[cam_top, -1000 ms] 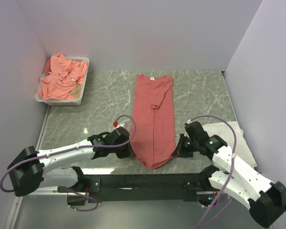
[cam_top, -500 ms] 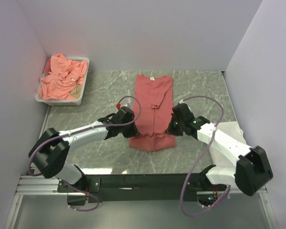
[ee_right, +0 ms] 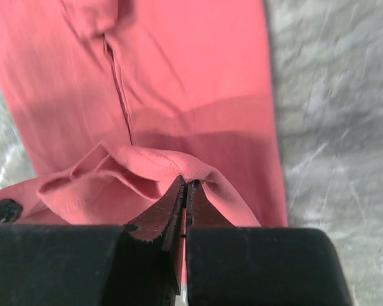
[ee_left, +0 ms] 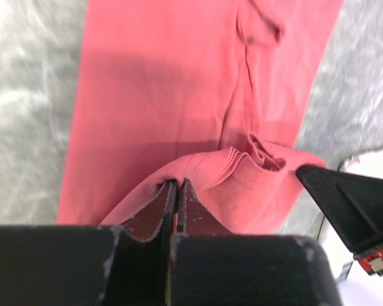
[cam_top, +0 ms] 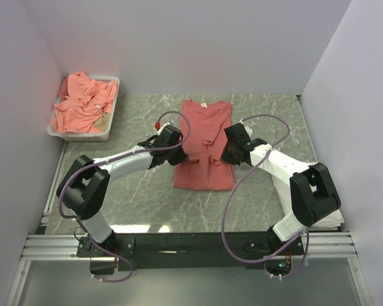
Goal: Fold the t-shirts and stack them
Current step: Fold the tshirt
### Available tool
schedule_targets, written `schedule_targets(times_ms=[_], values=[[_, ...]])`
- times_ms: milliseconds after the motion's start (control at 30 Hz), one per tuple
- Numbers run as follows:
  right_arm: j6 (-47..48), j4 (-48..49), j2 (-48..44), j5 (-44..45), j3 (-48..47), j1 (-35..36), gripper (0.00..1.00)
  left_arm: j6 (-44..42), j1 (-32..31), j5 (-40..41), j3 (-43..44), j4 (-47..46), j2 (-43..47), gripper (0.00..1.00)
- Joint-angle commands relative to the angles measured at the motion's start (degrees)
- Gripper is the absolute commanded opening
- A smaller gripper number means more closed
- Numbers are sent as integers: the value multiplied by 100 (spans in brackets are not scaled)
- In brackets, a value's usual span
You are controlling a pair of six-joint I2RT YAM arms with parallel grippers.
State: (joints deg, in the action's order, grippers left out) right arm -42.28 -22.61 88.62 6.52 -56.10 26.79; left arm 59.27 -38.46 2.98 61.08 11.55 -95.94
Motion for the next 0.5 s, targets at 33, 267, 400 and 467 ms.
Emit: schedule_targets(times_ms=[33,267,400,467], values=[[132,319,208,95,-455,-296,0,-222,172,150,571,-101,-258,1],[247,538,471,-265,-674,-692,0,-354,435,71,1134,14,-733,1],[308,643,569,-458,-754,-876,0,-337,576,-43,1248,-56,-891,1],[335,723,604,-564,-754,-938,0,-372,638,-87,1301,-83,-935,1]])
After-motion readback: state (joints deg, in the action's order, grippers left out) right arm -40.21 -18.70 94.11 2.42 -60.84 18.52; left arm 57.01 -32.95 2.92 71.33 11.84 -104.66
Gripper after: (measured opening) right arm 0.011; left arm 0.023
